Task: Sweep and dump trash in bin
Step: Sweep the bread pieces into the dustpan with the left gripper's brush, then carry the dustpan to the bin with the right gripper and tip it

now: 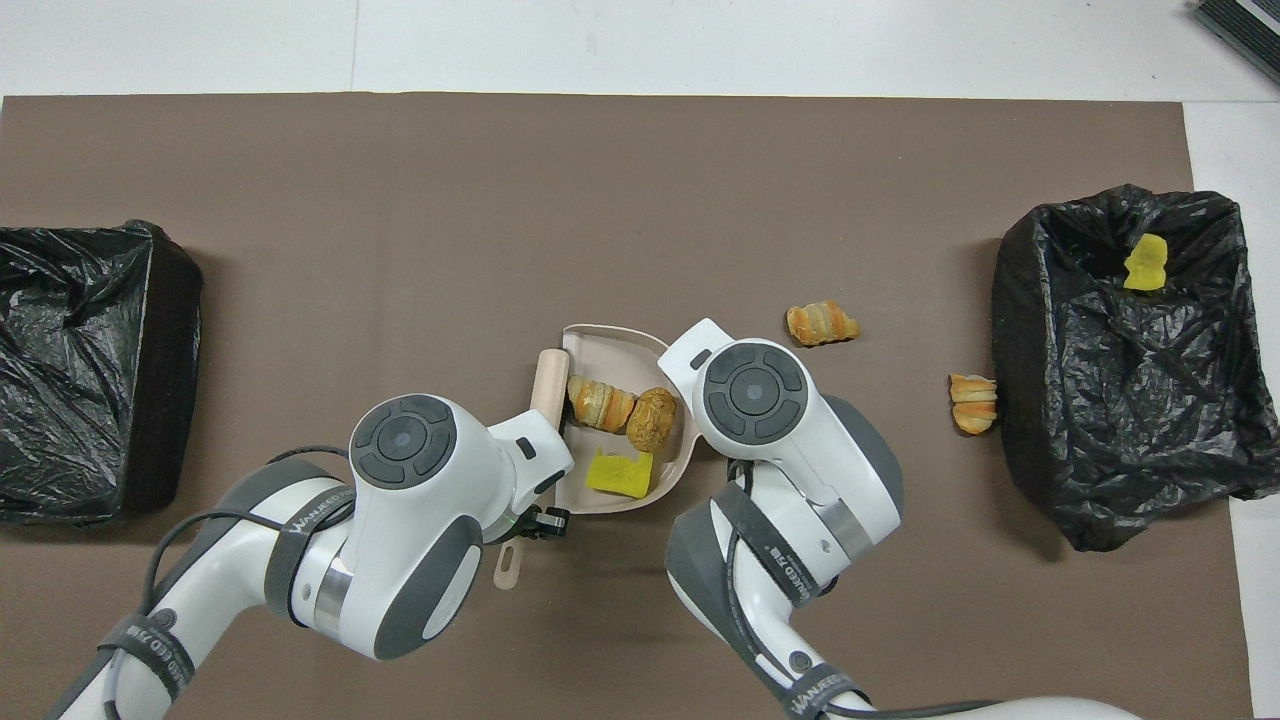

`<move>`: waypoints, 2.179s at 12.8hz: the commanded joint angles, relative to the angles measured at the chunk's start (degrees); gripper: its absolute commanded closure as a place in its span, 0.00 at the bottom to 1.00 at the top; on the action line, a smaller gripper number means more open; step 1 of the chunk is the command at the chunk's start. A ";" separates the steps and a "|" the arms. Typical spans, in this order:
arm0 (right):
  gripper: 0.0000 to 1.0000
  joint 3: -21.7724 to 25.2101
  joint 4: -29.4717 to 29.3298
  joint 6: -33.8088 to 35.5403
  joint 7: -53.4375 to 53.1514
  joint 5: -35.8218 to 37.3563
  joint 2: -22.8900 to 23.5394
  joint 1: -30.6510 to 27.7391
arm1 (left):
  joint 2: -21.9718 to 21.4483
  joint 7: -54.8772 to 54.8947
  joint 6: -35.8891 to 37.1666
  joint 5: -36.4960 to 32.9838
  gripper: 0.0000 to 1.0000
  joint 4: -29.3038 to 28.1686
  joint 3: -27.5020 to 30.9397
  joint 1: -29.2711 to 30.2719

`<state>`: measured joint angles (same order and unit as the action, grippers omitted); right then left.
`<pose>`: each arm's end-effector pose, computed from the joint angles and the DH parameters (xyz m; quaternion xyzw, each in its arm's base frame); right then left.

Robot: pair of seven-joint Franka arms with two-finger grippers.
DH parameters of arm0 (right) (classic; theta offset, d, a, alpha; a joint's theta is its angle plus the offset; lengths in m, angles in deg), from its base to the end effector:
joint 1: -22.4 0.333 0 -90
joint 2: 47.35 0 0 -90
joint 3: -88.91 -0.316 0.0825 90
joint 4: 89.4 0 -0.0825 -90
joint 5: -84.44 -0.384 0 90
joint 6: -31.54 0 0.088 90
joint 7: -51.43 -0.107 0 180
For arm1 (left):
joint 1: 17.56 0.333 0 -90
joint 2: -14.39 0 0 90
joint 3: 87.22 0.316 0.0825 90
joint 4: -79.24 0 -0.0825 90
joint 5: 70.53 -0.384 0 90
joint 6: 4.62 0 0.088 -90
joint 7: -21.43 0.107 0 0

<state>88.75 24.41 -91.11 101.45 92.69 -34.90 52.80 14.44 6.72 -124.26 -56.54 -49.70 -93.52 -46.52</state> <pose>0.5099 0.2939 0.3512 0.7341 0.6757 -0.0409 0.0529 0.4042 -0.3004 0.3527 0.9856 -0.1089 -0.1158 0.0570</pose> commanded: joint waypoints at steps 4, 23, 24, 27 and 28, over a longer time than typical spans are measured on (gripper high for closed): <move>1.00 -0.20 -3.06 1.36 2.44 1.33 -0.92 -4.02 | -3.20 -6.03 0.01 1.84 1.00 1.13 1.38 -2.52; 1.00 2.00 -17.64 15.60 55.25 2.20 -4.70 -45.39 | -6.81 -28.17 -6.19 -6.25 1.00 -7.80 0.07 -16.04; 1.00 2.00 -18.87 15.69 56.93 3.68 -4.97 -48.21 | -6.73 -28.88 -6.74 -6.25 1.00 -7.90 -0.02 -16.13; 1.00 1.91 -18.54 15.51 57.13 13.77 -7.86 -50.87 | -6.28 -31.43 -8.32 -6.25 1.00 -9.57 0.07 -18.06; 1.00 1.83 -18.01 15.17 56.60 18.51 -8.31 -50.87 | -6.29 -31.61 -8.68 -6.25 1.00 -9.57 0.07 -18.06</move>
<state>91.46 5.43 -76.91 158.71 105.04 -41.28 1.90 9.01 -23.45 -130.86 -62.41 -57.64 -94.36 -63.18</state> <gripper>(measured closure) 0.687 0.731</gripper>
